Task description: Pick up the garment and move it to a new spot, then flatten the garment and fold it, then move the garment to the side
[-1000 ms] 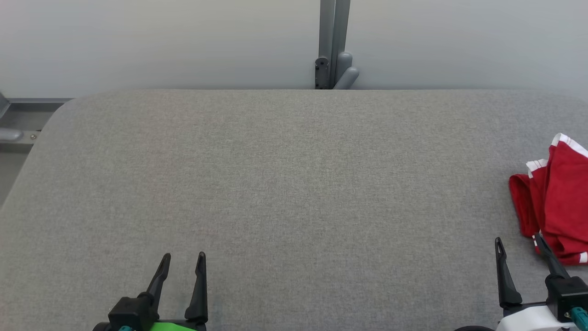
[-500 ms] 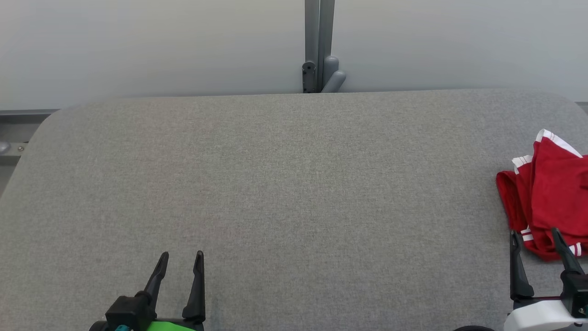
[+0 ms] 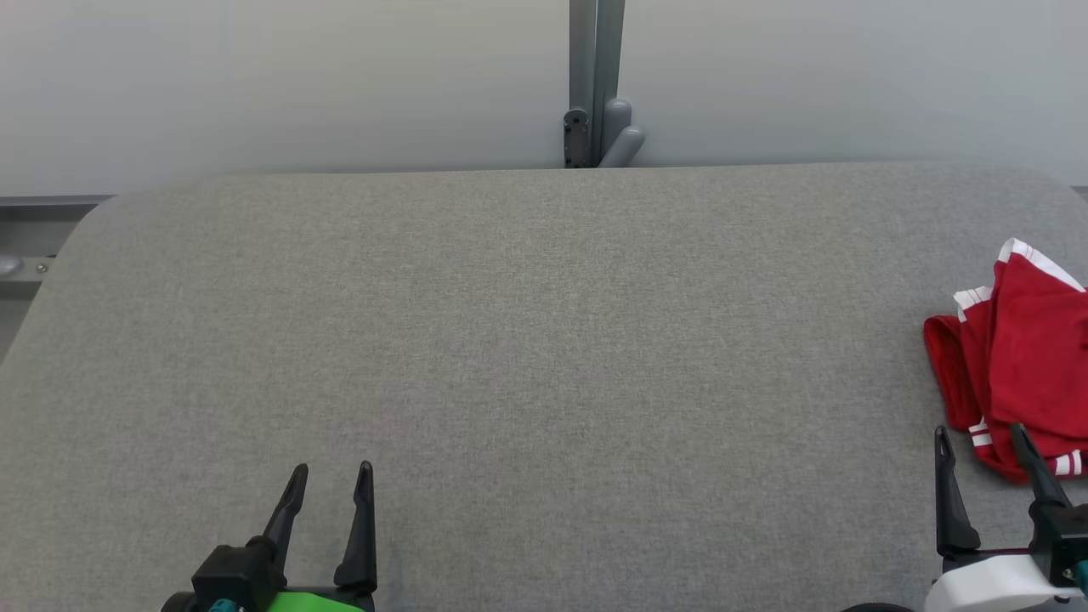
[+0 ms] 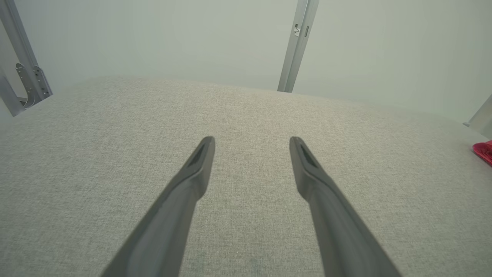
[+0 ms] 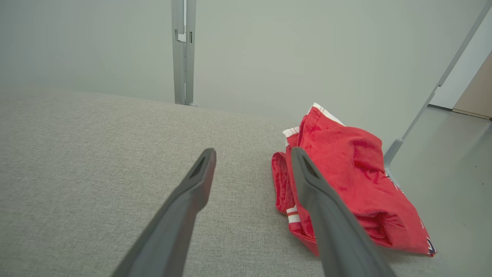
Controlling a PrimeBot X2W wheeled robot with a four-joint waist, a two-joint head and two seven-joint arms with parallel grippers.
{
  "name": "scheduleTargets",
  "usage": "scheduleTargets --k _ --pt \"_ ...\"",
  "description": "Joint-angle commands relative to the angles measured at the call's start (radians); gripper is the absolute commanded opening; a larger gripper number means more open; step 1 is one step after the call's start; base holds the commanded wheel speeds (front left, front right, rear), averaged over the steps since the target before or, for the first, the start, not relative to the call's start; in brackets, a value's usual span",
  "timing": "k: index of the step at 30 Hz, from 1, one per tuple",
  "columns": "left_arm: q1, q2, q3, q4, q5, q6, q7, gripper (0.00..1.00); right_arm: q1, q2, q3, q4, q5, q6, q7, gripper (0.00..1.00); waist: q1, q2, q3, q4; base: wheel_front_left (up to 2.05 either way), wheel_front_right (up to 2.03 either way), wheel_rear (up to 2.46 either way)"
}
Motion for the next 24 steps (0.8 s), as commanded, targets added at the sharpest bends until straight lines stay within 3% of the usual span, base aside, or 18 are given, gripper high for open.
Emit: scheduleTargets --k 1,6,7,14,16,24 --pt "-0.015 0.004 -0.006 -0.004 0.002 0.001 0.001 1.0 -0.01 -0.002 -0.006 -0.001 -0.001 0.0 -0.004 1.0 0.0 0.0 0.008 -0.056 0.0 0.0 0.0" --pt "-0.019 0.004 -0.006 -0.005 0.005 0.0 0.0 1.0 -0.009 -0.001 0.0 0.001 -0.009 0.0 -0.004 1.0 0.0 0.0 0.009 -0.054 0.0 0.0 0.0" --pt "-0.008 0.001 -0.007 -0.003 0.001 0.0 0.0 0.0 -0.004 0.002 0.0 0.001 -0.004 0.002 0.0 0.0 0.0 0.0 0.005 -0.048 0.0 0.0 0.0" --pt "0.014 -0.001 -0.011 0.046 -0.008 0.0 0.002 0.0 0.006 0.019 -0.001 0.059 0.002 0.002 0.01 0.0 0.0 0.0 0.006 -0.05 0.0 0.0 0.0" --pt "0.004 0.002 -0.002 0.044 -0.088 -0.001 0.019 0.0 -0.018 0.018 -0.005 0.076 0.095 0.002 0.04 0.0 0.0 0.0 0.006 -0.05 0.0 0.0 0.0" --pt "-0.021 0.008 0.014 0.045 -0.237 -0.003 0.053 0.0 -0.04 0.016 0.013 0.083 0.278 0.002 0.074 0.0 0.0 0.0 0.005 -0.052 0.0 0.0 0.0"
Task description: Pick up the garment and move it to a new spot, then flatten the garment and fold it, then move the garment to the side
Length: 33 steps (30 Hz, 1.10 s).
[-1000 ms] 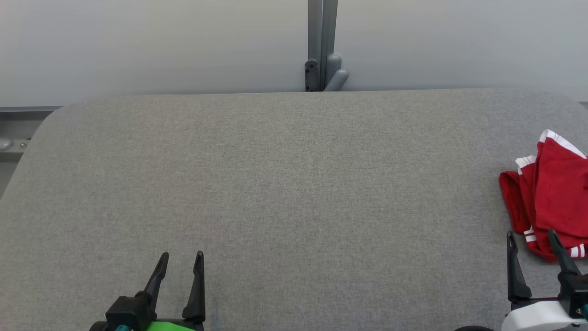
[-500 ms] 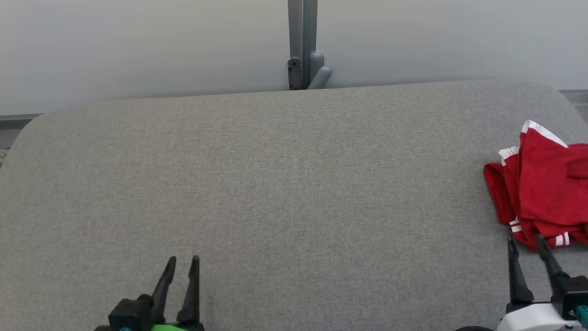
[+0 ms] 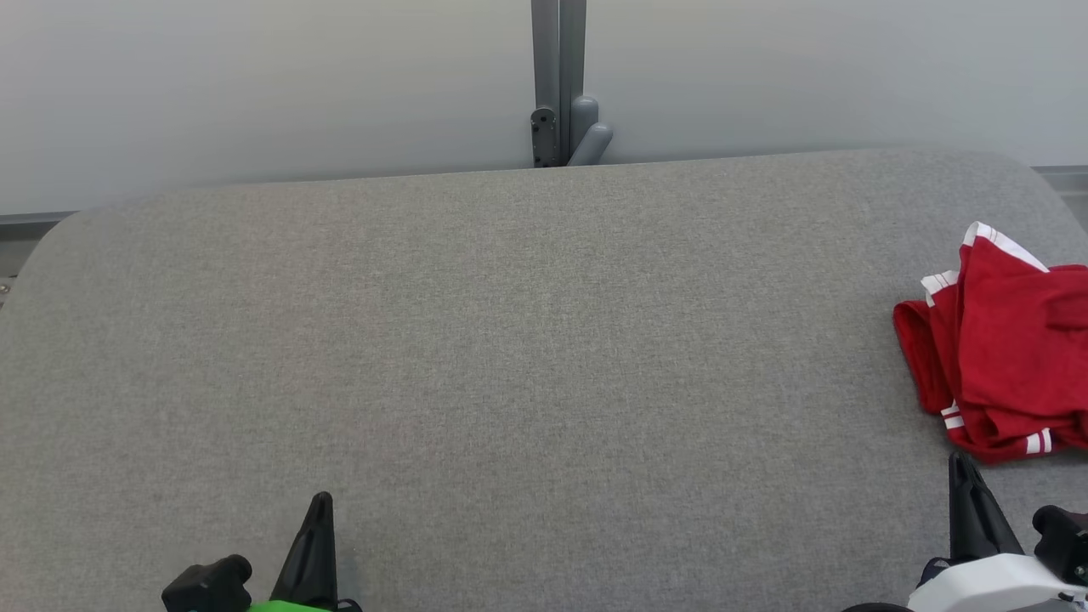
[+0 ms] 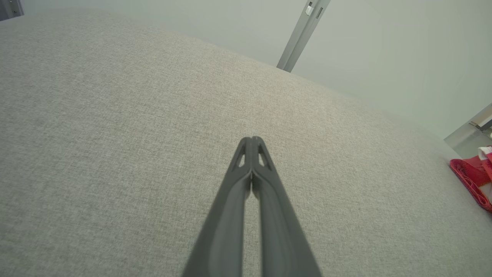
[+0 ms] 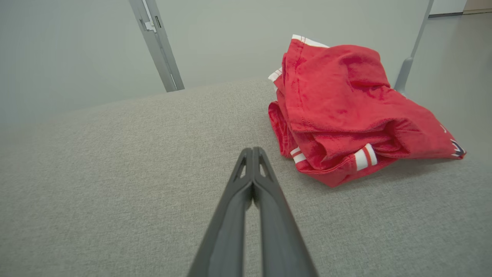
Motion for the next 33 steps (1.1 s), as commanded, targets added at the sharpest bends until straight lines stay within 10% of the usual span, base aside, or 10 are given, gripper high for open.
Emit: scheduleTargets --k 1,33 --pt "-0.034 0.008 0.009 -0.014 -0.045 -0.002 0.007 0.0 -0.026 -0.009 0.003 -0.01 0.055 0.0 0.009 0.0 0.0 0.0 0.0 0.0 0.0 0.0 0.0" --pt "-0.105 0.02 0.068 -0.019 -0.495 -0.009 0.117 0.0 -0.109 -0.016 0.042 0.028 0.609 -0.001 0.126 0.0 0.0 0.0 -0.002 -0.006 0.0 0.0 0.0"
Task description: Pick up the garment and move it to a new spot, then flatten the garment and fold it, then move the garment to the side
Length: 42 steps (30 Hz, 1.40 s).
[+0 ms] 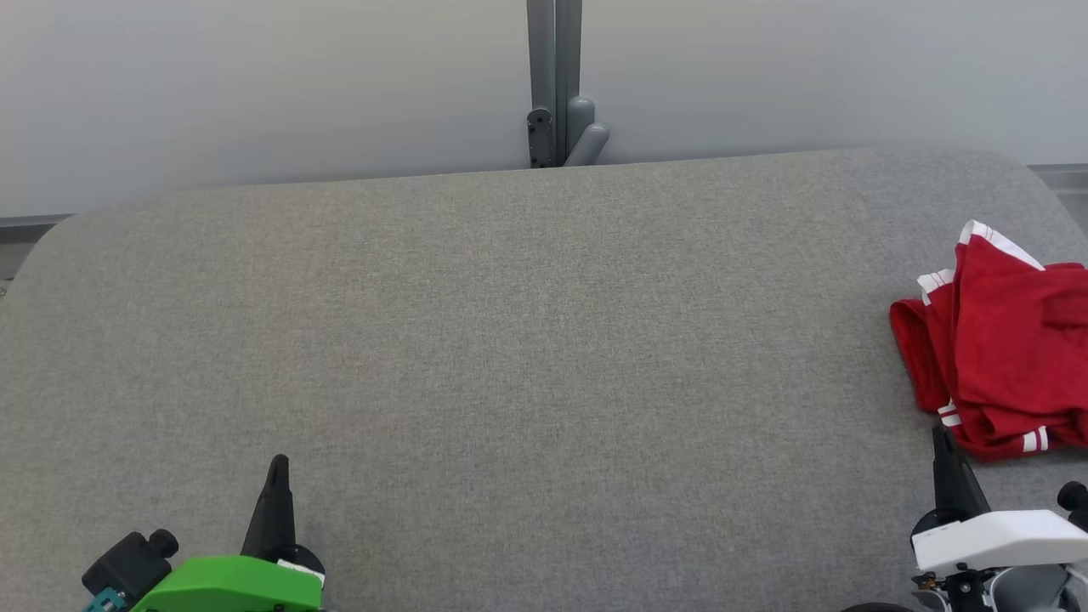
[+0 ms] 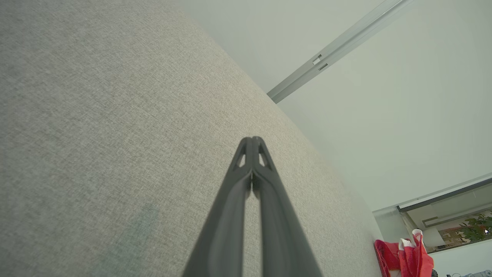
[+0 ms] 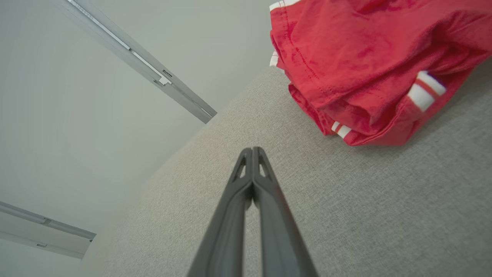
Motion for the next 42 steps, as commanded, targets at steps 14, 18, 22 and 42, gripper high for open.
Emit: scheduleTargets --k 14,18,22,42 --pt "-0.05 0.012 0.029 -0.014 -0.17 -0.006 0.043 0.0 -0.053 -0.01 0.013 0.008 0.211 0.0 0.046 0.0 0.0 0.0 -0.001 -0.002 0.0 0.0 0.0" --pt "-0.056 0.013 0.036 -0.014 -0.21 -0.007 0.054 0.0 -0.062 -0.01 0.017 0.012 0.262 -0.001 0.058 0.0 0.0 0.0 -0.001 -0.003 0.0 0.0 0.0" --pt "-0.064 0.013 0.043 -0.014 -0.249 -0.008 0.065 0.0 -0.069 -0.011 0.02 0.015 0.312 -0.001 0.069 0.0 0.0 0.0 -0.001 -0.004 0.0 0.0 0.0" --pt "-0.091 0.012 0.074 -0.015 -0.428 -0.011 0.115 0.0 -0.104 -0.013 0.034 0.034 0.537 0.0 0.119 0.0 0.0 0.0 -0.002 -0.007 0.0 0.0 0.0"
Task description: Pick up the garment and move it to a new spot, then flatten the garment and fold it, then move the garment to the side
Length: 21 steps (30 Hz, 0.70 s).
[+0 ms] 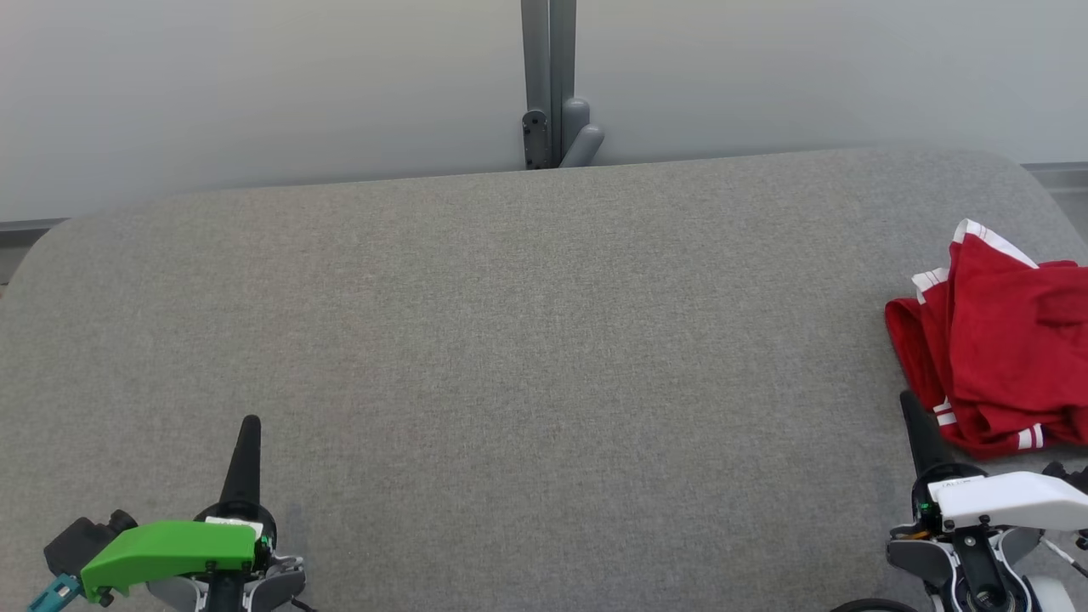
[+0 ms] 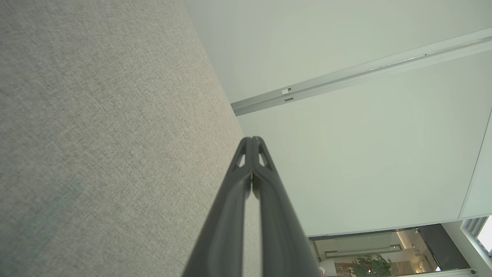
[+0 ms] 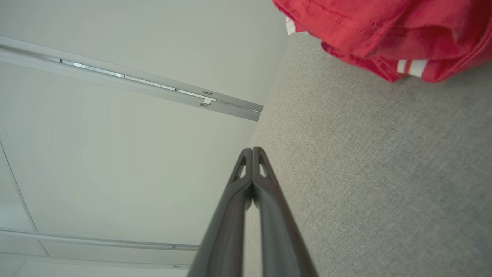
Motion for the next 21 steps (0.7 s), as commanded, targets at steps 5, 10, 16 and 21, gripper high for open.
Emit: scheduleTargets --k 5,10,16,21 --pt "-0.027 0.008 0.014 -0.007 -0.058 -0.007 0.015 0.0 -0.024 -0.007 0.005 0.003 0.069 0.001 0.016 0.0 0.0 0.0 0.0 -0.001 0.0 0.0 0.0" --pt "-0.031 0.008 0.02 -0.007 -0.093 -0.007 0.027 0.0 -0.033 -0.007 0.008 0.006 0.116 0.001 0.026 0.0 0.0 0.0 -0.001 -0.002 0.0 0.0 0.0" --pt "-0.039 0.007 0.028 -0.008 -0.14 -0.008 0.039 0.0 -0.04 -0.008 0.012 0.011 0.172 0.001 0.039 0.0 0.0 0.0 -0.001 -0.003 0.0 0.0 0.0" --pt "-0.045 0.007 0.035 -0.008 -0.173 -0.009 0.049 0.0 -0.048 -0.009 0.015 0.014 0.216 0.0 0.049 0.0 0.0 0.0 -0.001 -0.004 0.0 0.0 0.0"
